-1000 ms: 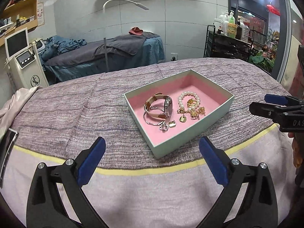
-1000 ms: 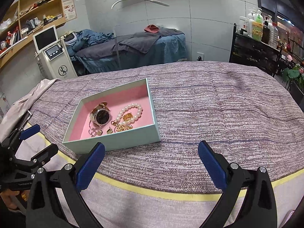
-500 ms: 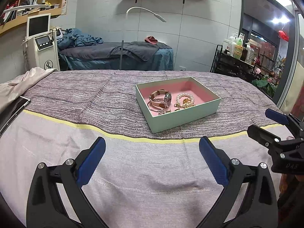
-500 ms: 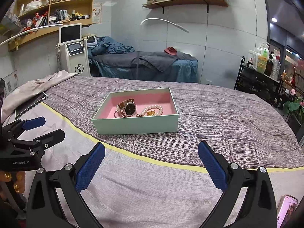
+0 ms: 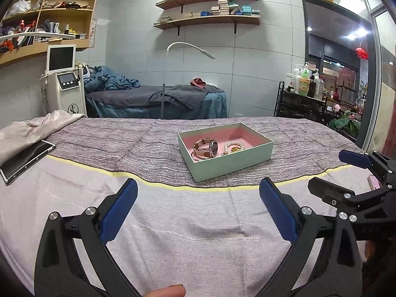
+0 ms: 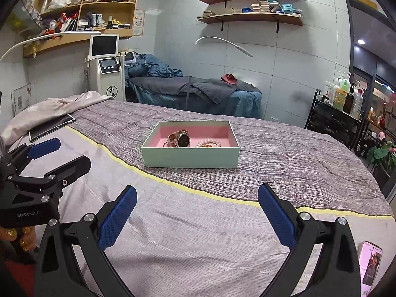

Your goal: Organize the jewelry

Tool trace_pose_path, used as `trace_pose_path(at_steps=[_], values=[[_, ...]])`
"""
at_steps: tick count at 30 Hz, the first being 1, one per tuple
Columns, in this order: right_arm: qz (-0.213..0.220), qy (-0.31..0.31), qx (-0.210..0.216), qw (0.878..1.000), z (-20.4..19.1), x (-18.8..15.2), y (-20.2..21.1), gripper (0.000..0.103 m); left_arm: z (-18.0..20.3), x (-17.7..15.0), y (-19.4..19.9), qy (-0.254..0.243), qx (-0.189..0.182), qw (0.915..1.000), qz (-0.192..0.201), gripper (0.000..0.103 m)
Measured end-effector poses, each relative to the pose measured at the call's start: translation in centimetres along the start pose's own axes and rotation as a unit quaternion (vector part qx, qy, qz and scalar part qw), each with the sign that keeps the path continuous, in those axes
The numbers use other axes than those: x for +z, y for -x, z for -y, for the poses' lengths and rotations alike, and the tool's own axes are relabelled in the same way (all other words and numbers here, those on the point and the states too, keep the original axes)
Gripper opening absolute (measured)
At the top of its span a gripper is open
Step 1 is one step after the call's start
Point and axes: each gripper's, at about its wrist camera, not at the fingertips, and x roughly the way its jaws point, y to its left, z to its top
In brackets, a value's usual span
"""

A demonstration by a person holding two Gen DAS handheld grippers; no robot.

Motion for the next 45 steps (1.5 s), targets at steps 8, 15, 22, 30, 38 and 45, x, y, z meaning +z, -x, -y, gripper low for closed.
trace_pose_path(at_steps=[8, 15, 22, 30, 38, 45], values=[[0.037, 0.007, -0.024, 0.999, -0.6, -0.4, 1.7, 0.096, 0.1, -0.2, 1.2, 0.004, 0.008, 0.9996, 0.026, 0.097], [0.048, -0.007, -0.032, 0.998, -0.1, -0.5, 2.1, 0.096, 0.5, -0.2, 1.2, -0.002, 0.008, 0.9995, 0.029, 0.097], [0.052, -0.011, -0.035, 0.998, 0.0, -0.5, 2.1, 0.096, 0.4, -0.2, 1.1, 0.001, 0.011, 0.9995, 0.031, 0.097], [0.052, -0.012, -0.036, 0.998, 0.1, -0.5, 2.1, 0.096, 0.3, -0.3, 1.1, 0.004, 0.016, 0.9993, 0.032, 0.097], [0.051, -0.011, -0.036, 0.998, 0.1, -0.5, 2.1, 0.096, 0.3, -0.2, 1.0, 0.003, 0.015, 0.9994, 0.030, 0.097], [0.050, -0.012, -0.036, 0.998, 0.2, -0.5, 2.0, 0.096, 0.2, -0.2, 0.9, 0.001, 0.018, 0.9994, 0.028, 0.097]])
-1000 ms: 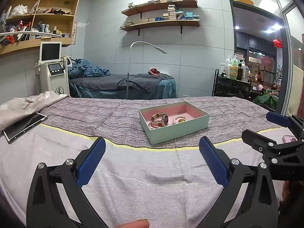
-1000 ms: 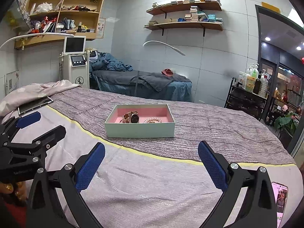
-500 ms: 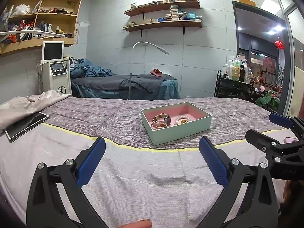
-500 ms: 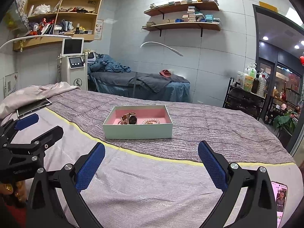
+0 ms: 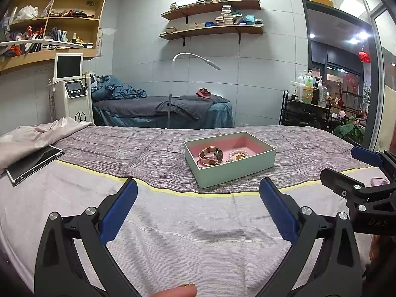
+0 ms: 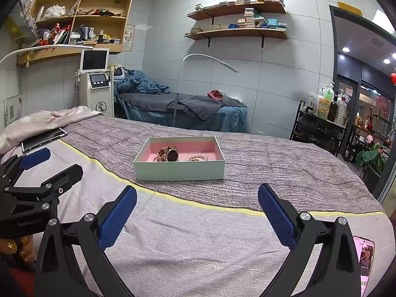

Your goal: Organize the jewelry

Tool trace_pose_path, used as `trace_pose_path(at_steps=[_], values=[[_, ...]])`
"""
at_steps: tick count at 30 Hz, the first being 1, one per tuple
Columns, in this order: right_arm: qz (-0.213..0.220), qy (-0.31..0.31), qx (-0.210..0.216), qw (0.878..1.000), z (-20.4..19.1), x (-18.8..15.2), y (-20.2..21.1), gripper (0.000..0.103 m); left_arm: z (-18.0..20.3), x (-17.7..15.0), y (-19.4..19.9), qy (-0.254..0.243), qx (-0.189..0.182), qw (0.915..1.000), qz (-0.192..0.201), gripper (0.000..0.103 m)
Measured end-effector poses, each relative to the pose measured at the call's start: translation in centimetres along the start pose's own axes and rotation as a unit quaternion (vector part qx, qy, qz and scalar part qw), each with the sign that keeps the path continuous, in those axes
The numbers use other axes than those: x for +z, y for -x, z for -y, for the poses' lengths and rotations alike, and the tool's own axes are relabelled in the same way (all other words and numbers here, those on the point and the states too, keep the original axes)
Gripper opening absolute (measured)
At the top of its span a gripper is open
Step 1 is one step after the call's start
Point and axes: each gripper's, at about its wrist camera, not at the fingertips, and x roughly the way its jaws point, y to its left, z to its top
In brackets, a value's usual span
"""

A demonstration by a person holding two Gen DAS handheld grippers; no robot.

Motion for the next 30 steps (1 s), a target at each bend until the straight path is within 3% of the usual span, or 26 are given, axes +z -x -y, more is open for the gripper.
trace_pose_path(at_steps=[30], values=[[-0.001, 0.000, 0.000, 1.000, 0.11, -0.04, -0.11, 0.096, -0.14, 0.03, -0.16, 0.002, -0.005, 1.0000, 0.001, 0.097]])
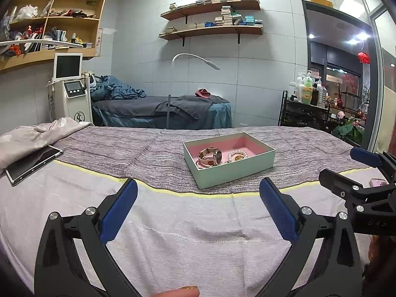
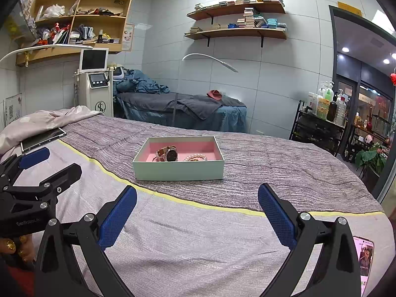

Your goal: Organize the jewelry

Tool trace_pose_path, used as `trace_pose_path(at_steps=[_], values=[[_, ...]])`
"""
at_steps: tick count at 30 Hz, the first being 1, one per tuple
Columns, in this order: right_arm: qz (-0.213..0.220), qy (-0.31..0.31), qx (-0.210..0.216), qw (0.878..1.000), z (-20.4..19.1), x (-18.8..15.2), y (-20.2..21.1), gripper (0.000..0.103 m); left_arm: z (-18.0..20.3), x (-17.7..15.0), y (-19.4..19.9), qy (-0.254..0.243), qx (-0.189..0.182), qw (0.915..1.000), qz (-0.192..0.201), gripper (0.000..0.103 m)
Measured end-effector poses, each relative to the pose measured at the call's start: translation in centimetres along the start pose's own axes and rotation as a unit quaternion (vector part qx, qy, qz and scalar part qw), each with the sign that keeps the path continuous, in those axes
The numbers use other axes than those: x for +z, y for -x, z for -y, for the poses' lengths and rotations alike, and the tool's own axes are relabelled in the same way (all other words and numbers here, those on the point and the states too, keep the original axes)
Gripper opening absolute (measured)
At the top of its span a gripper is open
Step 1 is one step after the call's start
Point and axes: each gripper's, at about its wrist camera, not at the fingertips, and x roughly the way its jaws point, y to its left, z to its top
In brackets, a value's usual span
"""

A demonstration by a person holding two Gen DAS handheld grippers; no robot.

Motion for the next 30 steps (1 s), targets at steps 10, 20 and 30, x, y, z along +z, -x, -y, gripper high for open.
trace_pose_path(at_steps=[10, 20, 30], values=[[0.000, 0.000, 0.000, 1.000, 0.04, -0.02, 0.01, 0.096, 0.15, -0.03, 0.09, -0.001, 0.001, 1.0000, -0.001, 0.097], [-0.001, 0.001, 0.000, 1.000, 0.10, -0.09, -0.06, 0.096, 0.31, 0.02, 0.16, -0.004, 0.001, 1.0000, -0.002, 0.097], [-0.002, 0.000, -0.001, 1.000, 0.12, -0.09, -0.05, 0.096, 0.30, 0.05, 0.12, -0.005, 0.003, 1.0000, -0.002, 0.097]])
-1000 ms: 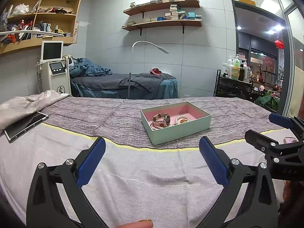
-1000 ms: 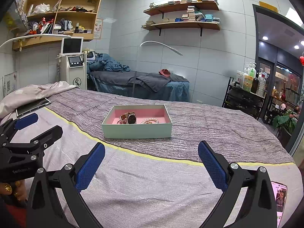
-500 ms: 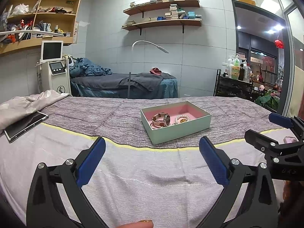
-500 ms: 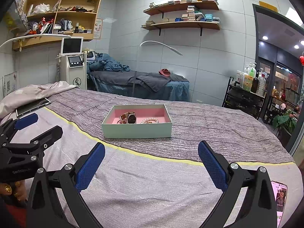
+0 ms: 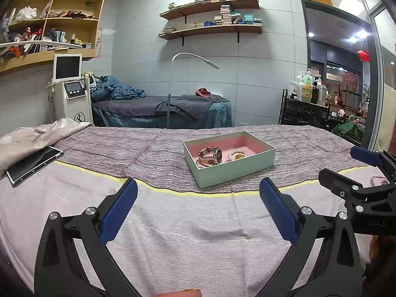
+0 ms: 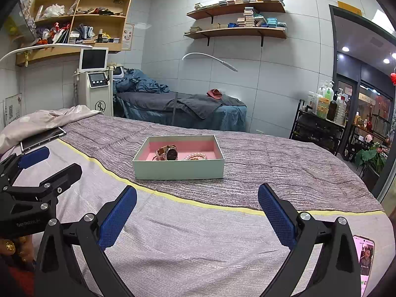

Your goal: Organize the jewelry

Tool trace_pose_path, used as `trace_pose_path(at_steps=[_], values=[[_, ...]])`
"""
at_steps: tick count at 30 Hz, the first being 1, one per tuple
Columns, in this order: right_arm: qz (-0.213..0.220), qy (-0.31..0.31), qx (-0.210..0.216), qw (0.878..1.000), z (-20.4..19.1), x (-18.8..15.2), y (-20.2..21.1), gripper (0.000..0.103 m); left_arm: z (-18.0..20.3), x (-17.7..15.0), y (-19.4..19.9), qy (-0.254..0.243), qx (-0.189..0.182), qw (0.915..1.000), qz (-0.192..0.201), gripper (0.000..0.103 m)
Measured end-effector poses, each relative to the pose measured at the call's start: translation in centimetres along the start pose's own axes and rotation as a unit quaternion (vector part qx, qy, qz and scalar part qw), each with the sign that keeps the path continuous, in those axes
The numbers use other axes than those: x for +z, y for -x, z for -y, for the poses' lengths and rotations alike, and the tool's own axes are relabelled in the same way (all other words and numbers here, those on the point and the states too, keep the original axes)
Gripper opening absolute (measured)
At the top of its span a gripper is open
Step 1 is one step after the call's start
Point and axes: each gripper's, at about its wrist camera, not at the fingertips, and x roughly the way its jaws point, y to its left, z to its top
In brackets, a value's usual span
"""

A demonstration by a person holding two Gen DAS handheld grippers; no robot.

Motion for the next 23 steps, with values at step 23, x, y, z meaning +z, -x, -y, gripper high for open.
trace_pose_path(at_steps=[23], values=[[-0.003, -0.005, -0.003, 1.000, -0.22, -0.20, -0.04, 0.096, -0.08, -0.10, -0.03, 0.002, 0.007, 1.0000, -0.006, 0.097]])
